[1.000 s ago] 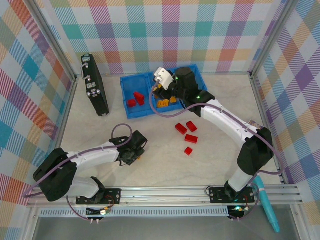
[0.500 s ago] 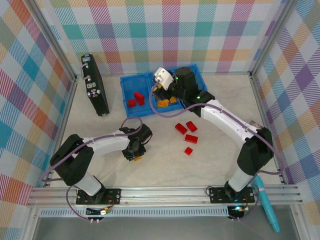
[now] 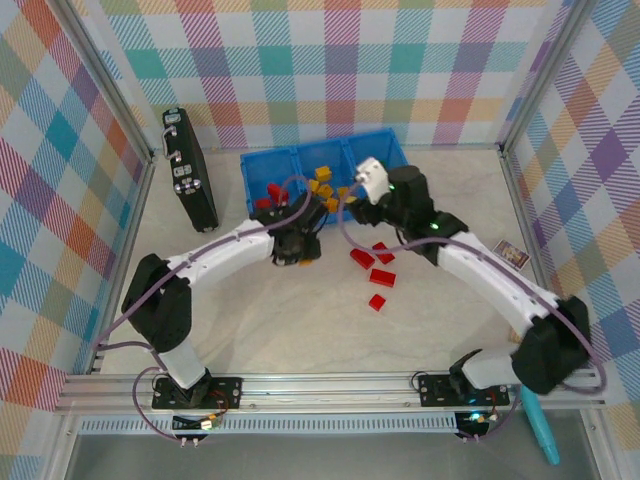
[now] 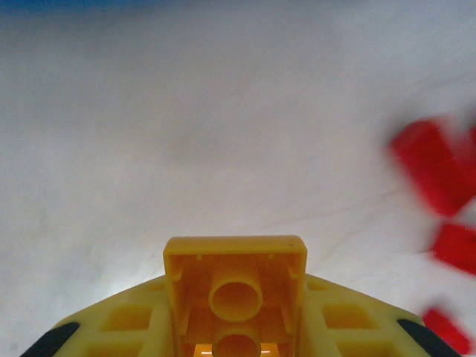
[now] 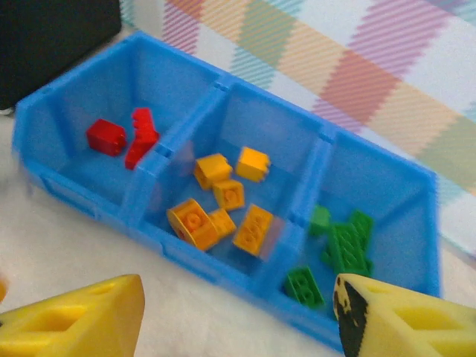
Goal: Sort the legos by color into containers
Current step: Pick up the lego from the middle-left of the table, then place the lego in the container.
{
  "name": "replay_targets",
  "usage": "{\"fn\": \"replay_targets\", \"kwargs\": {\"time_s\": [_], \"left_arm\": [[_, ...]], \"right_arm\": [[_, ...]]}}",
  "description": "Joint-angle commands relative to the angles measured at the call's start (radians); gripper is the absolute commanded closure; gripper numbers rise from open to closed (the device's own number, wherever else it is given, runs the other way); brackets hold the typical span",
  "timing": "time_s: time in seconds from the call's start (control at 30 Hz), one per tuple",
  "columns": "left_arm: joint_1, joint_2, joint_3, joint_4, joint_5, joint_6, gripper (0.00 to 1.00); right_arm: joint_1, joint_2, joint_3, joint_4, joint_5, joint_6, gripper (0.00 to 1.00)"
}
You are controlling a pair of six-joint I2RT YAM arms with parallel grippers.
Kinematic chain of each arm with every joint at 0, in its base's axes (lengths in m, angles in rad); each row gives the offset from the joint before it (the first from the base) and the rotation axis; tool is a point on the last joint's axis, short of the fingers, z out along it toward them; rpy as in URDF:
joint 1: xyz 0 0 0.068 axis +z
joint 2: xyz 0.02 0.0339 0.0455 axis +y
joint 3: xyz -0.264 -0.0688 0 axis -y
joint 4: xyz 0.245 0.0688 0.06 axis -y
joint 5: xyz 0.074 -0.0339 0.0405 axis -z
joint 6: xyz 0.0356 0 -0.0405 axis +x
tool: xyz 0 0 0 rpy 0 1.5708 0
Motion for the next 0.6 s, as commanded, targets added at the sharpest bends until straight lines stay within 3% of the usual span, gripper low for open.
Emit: {"fn": "replay_targets", "kwargs": {"time_s": [0.0,0.13,0.23,0.57], "left_arm": [[0.023,0.047,0.178,-0.038,-0.073,0.180,0.80],[0.046,0.126,0.313,0.045,-0.126,0.279,0.79],[0.071,0.185,0.359,0.147,-0.134,0.310,0.77],[0.116,0.495,0.614,0.253,-0.074,0.345,0.77]], "right_arm": [[0.004,-0.102,-0.050,-0.054,0.027,0.156,0.30],[0.002,-0.165,-0.102,-0.197,-0.016,0.318,0.30],[0.002,-0.263,-0.203,-0.210,-0.066,0.424,0.31],[0.005,-0.583,-0.467,-0.268,-0.115,0.721,0.36]]}}
